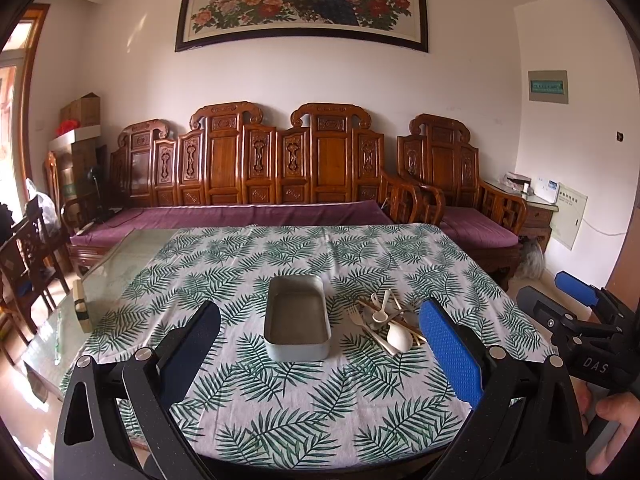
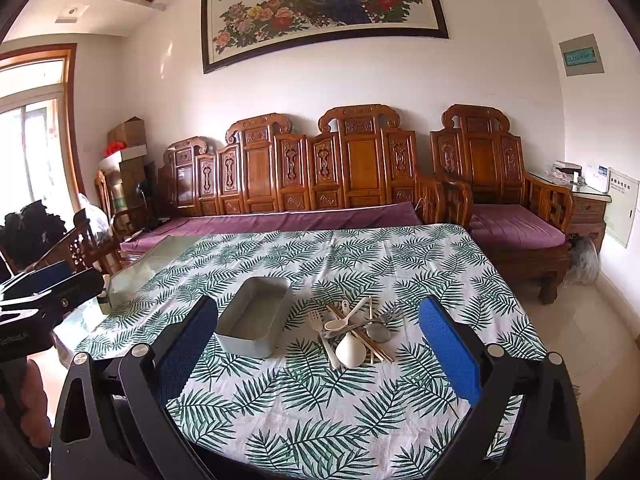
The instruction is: Organize utensils
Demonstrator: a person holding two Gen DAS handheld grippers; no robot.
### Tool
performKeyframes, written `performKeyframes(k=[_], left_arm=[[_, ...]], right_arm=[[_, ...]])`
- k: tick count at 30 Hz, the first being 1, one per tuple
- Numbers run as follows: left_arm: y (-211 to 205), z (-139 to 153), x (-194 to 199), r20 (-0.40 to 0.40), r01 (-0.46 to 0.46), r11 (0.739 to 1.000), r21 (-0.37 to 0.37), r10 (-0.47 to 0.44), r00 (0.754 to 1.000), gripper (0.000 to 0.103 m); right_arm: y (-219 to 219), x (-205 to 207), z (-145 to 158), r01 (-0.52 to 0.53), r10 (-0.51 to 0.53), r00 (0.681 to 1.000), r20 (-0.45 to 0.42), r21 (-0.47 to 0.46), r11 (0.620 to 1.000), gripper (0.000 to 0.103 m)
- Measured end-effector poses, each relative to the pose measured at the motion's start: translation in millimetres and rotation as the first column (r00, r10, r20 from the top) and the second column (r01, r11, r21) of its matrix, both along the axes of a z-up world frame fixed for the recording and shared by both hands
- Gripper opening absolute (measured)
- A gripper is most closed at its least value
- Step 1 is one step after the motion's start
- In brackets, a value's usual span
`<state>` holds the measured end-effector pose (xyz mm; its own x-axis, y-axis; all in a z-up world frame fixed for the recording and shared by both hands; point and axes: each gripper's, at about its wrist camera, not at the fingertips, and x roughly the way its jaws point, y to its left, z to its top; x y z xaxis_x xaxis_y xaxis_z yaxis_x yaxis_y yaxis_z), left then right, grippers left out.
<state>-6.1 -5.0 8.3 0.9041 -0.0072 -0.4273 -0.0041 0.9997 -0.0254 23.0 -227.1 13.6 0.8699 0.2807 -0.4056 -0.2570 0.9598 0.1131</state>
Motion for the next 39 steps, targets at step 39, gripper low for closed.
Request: performKeyframes(k=[39], left_arm=[[-16.0,-86.2,107.6,-0.182,0.168,0.986,-0.001,-0.166,0.969,0.097]], right_arm=[[-22.2,121.6,-74.4,-0.010,0.000,0.993,-0.122,-0.081,0.997,0.100]])
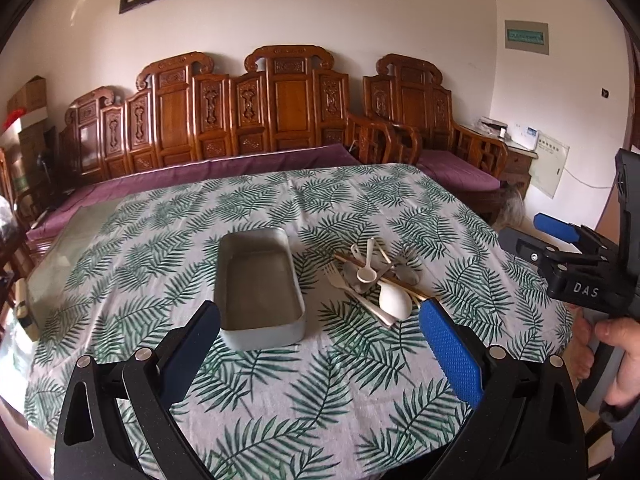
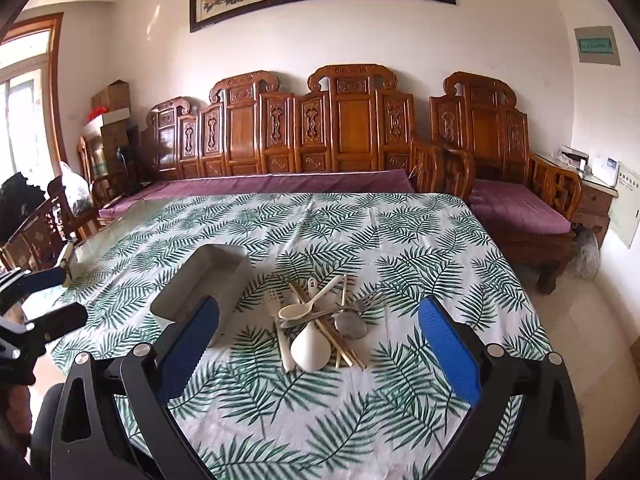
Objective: Organize utensils
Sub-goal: 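Close the left tool on the white plastic spoon handle while the right tool approaches the pile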
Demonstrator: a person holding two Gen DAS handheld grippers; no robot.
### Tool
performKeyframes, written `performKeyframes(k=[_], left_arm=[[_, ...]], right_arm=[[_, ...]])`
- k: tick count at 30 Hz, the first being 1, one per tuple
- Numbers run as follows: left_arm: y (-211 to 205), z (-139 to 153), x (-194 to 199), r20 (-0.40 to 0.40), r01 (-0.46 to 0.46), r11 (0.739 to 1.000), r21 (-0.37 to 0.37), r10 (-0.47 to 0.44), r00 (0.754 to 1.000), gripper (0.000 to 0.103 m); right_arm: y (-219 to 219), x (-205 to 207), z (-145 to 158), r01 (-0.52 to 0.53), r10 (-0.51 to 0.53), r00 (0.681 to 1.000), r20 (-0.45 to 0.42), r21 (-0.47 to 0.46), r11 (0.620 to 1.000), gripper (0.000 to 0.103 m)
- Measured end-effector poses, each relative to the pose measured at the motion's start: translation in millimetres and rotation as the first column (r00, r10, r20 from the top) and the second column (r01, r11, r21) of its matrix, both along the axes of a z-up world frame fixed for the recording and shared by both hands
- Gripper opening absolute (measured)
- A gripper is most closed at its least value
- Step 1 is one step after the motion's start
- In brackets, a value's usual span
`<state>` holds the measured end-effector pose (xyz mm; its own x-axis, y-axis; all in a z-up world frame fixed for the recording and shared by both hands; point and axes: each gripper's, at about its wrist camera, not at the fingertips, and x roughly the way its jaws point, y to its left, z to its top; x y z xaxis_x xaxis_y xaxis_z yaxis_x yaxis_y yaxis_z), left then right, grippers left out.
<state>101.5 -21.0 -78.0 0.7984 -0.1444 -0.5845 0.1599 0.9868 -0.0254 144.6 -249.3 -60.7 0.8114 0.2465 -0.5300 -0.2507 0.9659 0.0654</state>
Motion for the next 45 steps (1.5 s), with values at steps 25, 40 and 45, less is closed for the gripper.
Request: performKeyframes(k=[25,40,45], left_arm=[[-73.6,-77.2,149.5,-0.213,0.204,0.979,0.026,-0.194,0.958,0.061],[-110.0,-147.2,240.2,-0.393,0.213,0.977,0.010,-0.192,0.899,0.024],[-112.2,-157.0,258.0,-0.432,0.200,0.980,-0.015,-0.187,0.883,0.019]], right_arm=[[-15.0,106.3,-100.3,-0.117,0.095,0.972,-0.216,-0.093,0.989,0.057],[-43.1,130.2,-133.7,-0.084,0.057,0.959,-0.279,-0.085,0.993,0.051],[-41.7,131.0,-134.2,-0.089,0.061,0.958,-0.281,-0.087,0.992,0.051]])
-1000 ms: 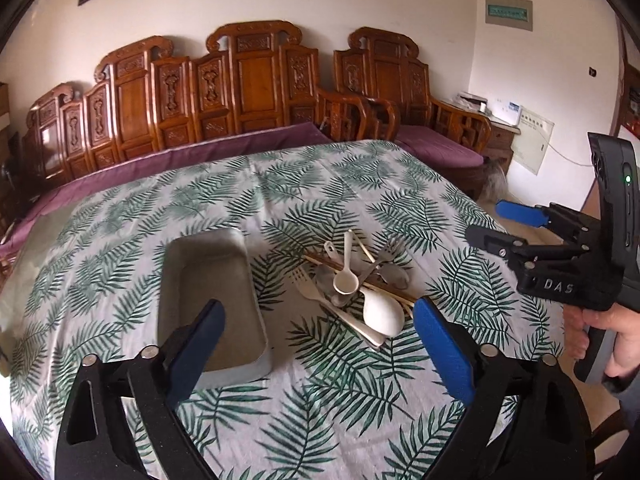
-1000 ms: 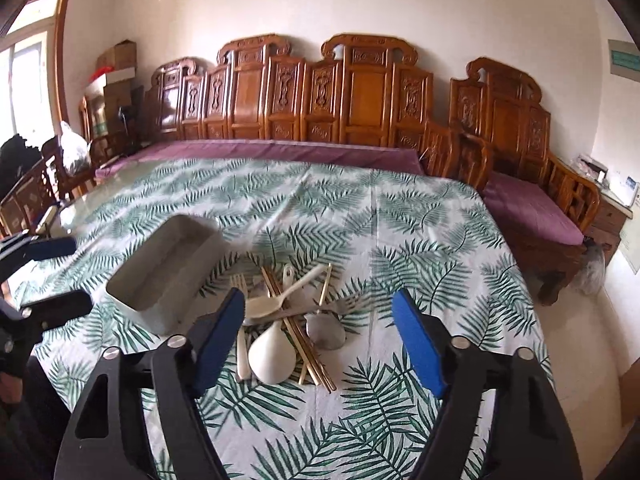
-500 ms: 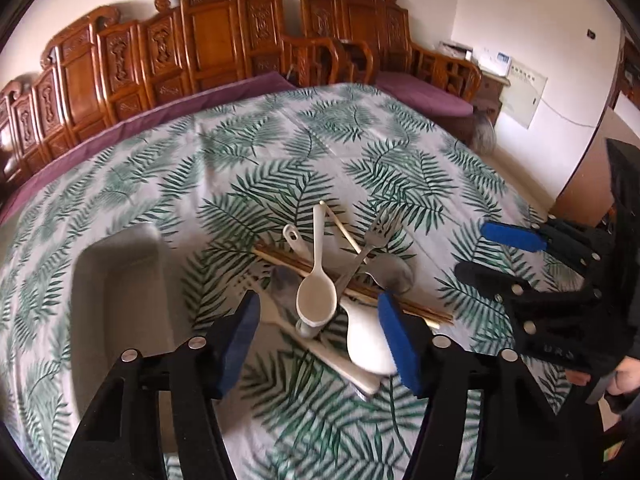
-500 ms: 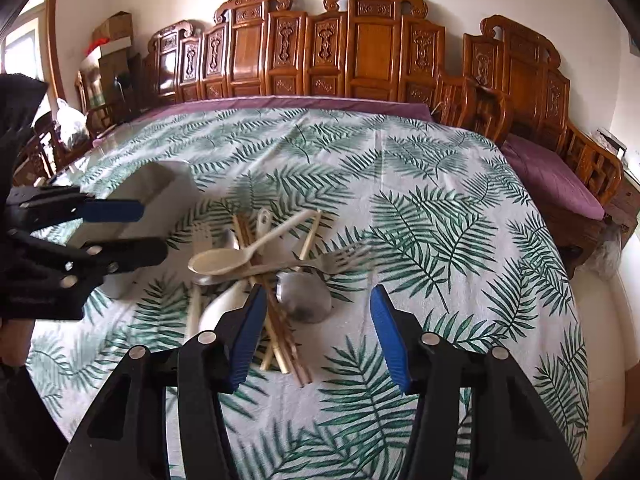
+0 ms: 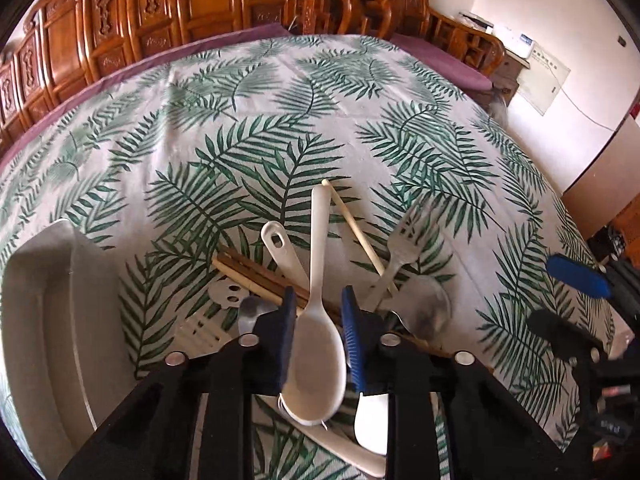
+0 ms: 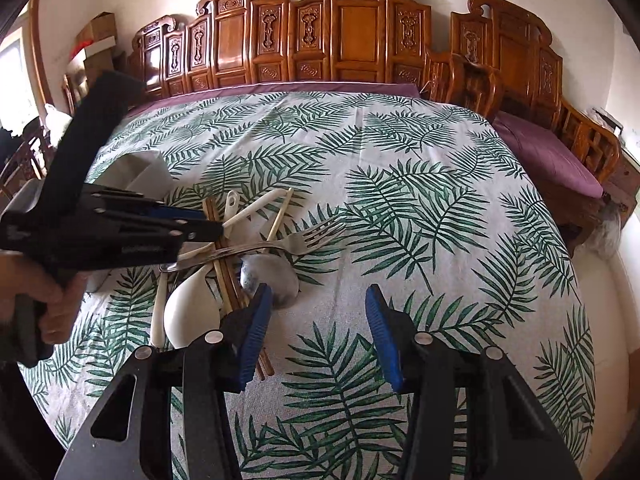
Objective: Organize utensils
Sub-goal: 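Close the left tool on the white plastic spoon handle while the right tool approaches the pile, then lift the white spoon with the left tool while the right tool grasps the metal fork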
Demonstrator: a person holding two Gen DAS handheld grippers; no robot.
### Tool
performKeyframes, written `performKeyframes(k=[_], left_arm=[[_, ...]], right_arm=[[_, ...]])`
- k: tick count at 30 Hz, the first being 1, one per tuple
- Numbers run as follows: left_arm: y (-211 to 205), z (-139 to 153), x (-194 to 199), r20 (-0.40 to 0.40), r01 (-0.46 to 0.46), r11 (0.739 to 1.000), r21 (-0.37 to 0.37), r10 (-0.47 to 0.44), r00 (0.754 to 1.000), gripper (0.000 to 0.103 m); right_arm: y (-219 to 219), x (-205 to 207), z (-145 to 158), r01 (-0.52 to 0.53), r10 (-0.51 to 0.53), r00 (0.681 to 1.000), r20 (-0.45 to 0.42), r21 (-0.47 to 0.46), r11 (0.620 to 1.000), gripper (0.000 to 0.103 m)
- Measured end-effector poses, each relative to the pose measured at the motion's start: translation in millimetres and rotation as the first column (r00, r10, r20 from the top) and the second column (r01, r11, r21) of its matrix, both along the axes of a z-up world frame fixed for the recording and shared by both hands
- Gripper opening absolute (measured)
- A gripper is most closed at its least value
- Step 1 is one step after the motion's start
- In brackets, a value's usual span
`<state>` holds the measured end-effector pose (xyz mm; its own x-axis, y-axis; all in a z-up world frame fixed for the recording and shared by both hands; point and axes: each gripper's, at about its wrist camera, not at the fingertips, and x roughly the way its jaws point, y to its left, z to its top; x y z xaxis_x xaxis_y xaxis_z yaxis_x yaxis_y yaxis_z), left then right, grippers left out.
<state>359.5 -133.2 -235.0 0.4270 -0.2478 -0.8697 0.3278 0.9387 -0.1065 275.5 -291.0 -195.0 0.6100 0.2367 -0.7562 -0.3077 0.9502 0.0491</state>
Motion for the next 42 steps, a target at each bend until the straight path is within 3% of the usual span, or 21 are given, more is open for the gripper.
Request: performKeyframes(k=[6,14,16,17,22,32,42], left_arm=[[-3.4,-4.7,8.1,-0.003,-0.010,0.999,0.032,0.010,1.000,0.018],[-15.0,-5.2,12.3,-0.002,-0.001,0.989,0.151,0.001,1.000,0.018],[-15.4,-5.5,11.8,0.001,-0.001,0.985,0.171,0.001,1.000,0.007],[-15.0,-5.5,11.1,0.000,-0.003,0.984,0.177,0.003,1.000,0.007],[-7.6,0.4,6.3,-0.001,-0.014,0.988,0.153,0.014,1.000,0.006],[19.6,54.8,-44.7,0.122,-0.031,0.999,0.032,0.026,0.992,0.006],[53.7,74.3,-88.0,0.174,-0.041,0.999,-0.022,0.044,0.984,0.006]], right_arm=[[4.4,-2.7,0.0,-0.015,0.015,1.000,-0.004,0.001,1.000,0.051],[7.7,-4.5,0.0,-0.023,0.023,1.000,-0.007,-0.007,1.000,0.051],[6.6,-3.8,1.6,-0.020,0.020,1.000,-0.004,-0.004,1.000,0.051],[5.9,-3.4,2.3,-0.019,0.019,1.000,-0.002,-0.003,1.000,0.051],[4.9,-3.4,5.0,-0.024,0.024,1.000,0.005,0.001,1.000,0.051],[9.8,-3.7,3.7,-0.040,0.040,0.999,-0.007,0.032,0.999,0.051],[52.8,20.3,-11.4,-0.034,0.040,0.997,-0.069,0.094,0.995,0.045]])
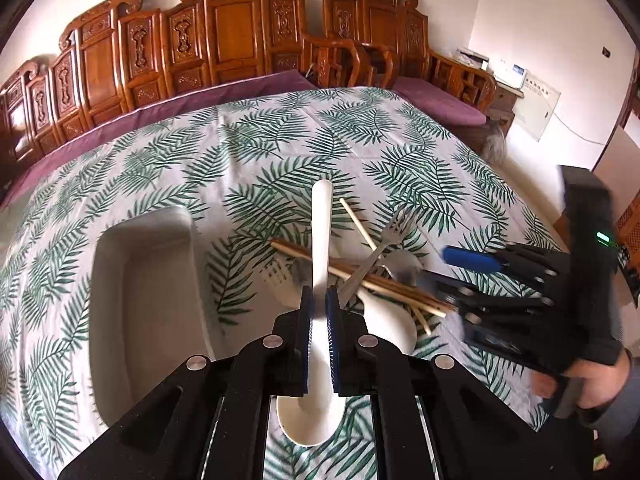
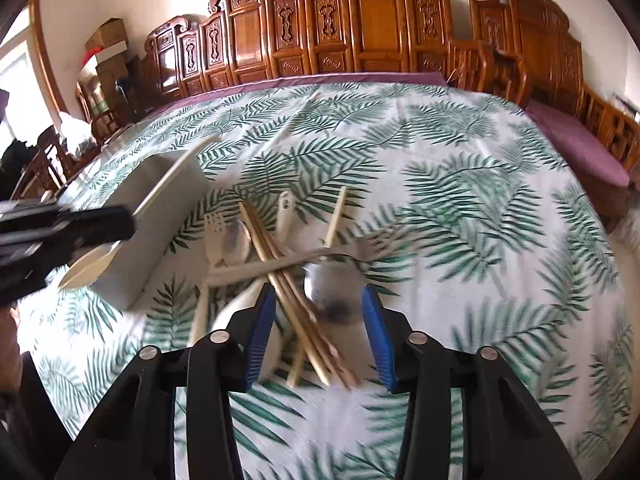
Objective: Organize utensils
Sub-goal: 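Lift the white spoon with the left tool while the right tool grasps the metal fork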
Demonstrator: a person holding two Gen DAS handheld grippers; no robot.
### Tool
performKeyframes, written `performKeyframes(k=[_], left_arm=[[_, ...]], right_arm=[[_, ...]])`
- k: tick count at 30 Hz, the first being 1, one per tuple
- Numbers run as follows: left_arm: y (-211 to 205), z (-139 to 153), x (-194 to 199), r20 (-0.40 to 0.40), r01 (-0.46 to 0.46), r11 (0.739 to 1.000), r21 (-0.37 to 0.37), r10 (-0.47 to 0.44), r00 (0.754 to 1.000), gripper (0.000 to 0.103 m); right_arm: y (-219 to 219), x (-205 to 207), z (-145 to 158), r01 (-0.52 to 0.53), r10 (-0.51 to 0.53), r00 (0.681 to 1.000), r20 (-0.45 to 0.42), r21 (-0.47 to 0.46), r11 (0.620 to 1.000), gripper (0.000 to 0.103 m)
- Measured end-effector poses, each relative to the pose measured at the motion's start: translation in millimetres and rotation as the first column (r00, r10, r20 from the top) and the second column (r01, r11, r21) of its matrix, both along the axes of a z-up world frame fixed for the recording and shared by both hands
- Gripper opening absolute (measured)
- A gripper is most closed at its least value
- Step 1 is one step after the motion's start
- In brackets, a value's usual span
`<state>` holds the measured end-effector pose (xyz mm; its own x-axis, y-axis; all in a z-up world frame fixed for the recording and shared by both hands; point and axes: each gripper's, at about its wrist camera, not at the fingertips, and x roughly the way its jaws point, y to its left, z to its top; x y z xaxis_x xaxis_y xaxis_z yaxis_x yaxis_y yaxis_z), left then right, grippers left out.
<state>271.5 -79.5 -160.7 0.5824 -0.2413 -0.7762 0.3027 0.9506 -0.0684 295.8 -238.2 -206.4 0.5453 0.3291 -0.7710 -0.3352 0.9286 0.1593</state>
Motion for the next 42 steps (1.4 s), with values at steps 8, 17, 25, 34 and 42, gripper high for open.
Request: performKeyframes(k=[8,17,25,34,42], left_arm=[[33.3,13.8,-17.4,0.032,-0.020,0.999,-0.044,0.021,0.999,0.006],[50.7,19.0,-24.1,0.058,-0.027,0.997,-0.070,0.031,0.998,0.006],[63.3,23.3,-32.2,0.069,-0.038,0.995,-0.095,0.044,0.997,0.006],[72.4,26.2,-40.4,0.074,-0.046,0.993,-0.105,0.053,0.996,0.006],[73.6,30.2,-43.1,0.088,-0.037,0.993,-0.109,0.047,0.995,0.006]], right_arm=[[21.0,37.0,-19.3,0.061,-0.059,0.994,-0.089,0.016,0.998,0.044],[33.5,65.2,-29.2,0.179,-0.193,0.970,-0.147,-0.102,0.979,0.044],[28.2,75.5,-32.2,0.248,-0.273,0.944,-0.184,-0.150,0.957,0.039],[27.7,74.0,-23.0,0.185,-0.210,0.955,-0.207,-0.133,0.974,0.001],[17.7,77.4,-27.1,0.250,-0.245,0.911,-0.333,-0.027,0.968,0.034]])
